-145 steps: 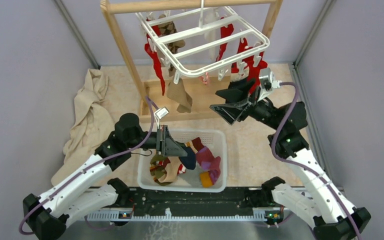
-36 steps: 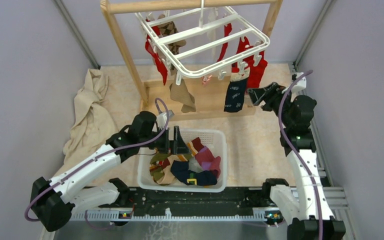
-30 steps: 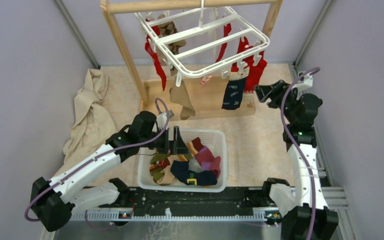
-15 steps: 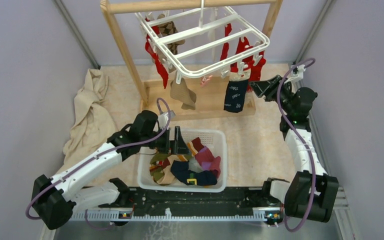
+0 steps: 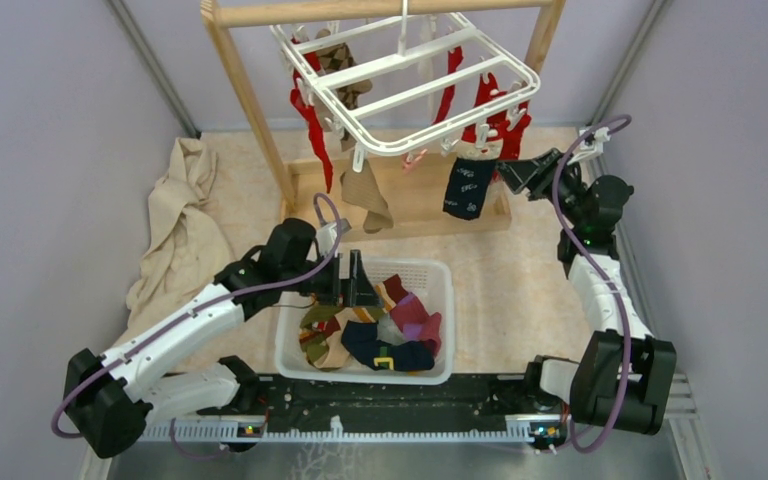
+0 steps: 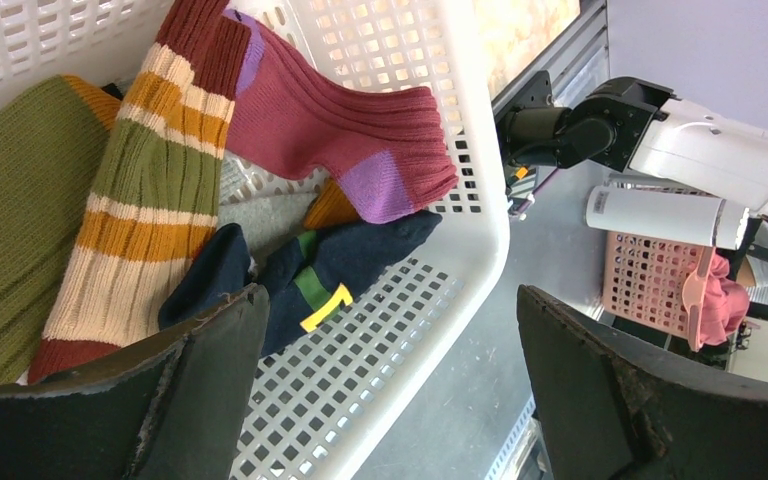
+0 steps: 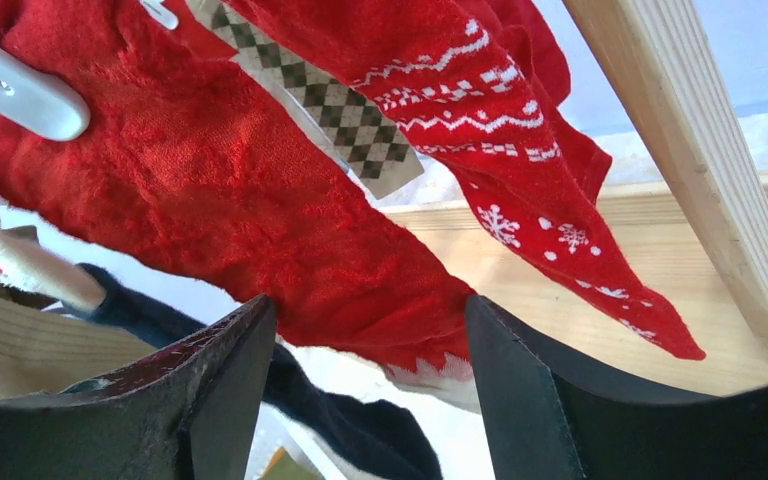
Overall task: Remove the socks clipped to the hanger
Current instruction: Remove the sock from the hanger.
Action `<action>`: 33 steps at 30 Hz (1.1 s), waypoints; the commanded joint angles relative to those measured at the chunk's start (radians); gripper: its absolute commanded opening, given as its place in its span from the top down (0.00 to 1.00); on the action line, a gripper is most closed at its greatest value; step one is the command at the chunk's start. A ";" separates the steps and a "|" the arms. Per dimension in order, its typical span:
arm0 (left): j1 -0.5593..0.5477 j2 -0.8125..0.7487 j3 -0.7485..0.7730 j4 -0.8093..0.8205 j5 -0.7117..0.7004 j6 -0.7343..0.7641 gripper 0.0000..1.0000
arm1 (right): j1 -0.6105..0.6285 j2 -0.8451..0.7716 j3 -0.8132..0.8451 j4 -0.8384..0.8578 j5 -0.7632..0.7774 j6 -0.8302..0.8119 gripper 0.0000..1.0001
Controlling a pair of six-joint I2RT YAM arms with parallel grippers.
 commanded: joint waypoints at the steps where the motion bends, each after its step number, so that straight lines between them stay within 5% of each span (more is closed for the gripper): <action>1: -0.002 -0.033 0.026 -0.015 0.016 -0.005 0.01 | 0.008 -0.006 0.005 0.037 0.010 -0.043 0.30; 14: -0.002 -0.062 0.008 -0.018 0.029 -0.016 0.01 | 0.046 0.042 0.056 -0.048 0.035 -0.154 0.28; 17: -0.002 -0.065 0.006 -0.017 0.033 -0.017 0.01 | 0.075 0.051 0.066 -0.060 0.031 -0.174 0.37; 28: -0.003 -0.085 -0.017 0.004 0.040 -0.030 0.01 | 0.122 -0.072 0.036 -0.165 0.039 -0.222 0.97; 33: -0.002 -0.080 -0.020 0.036 0.051 -0.046 0.01 | 0.124 -0.194 0.023 -0.324 0.099 -0.281 1.00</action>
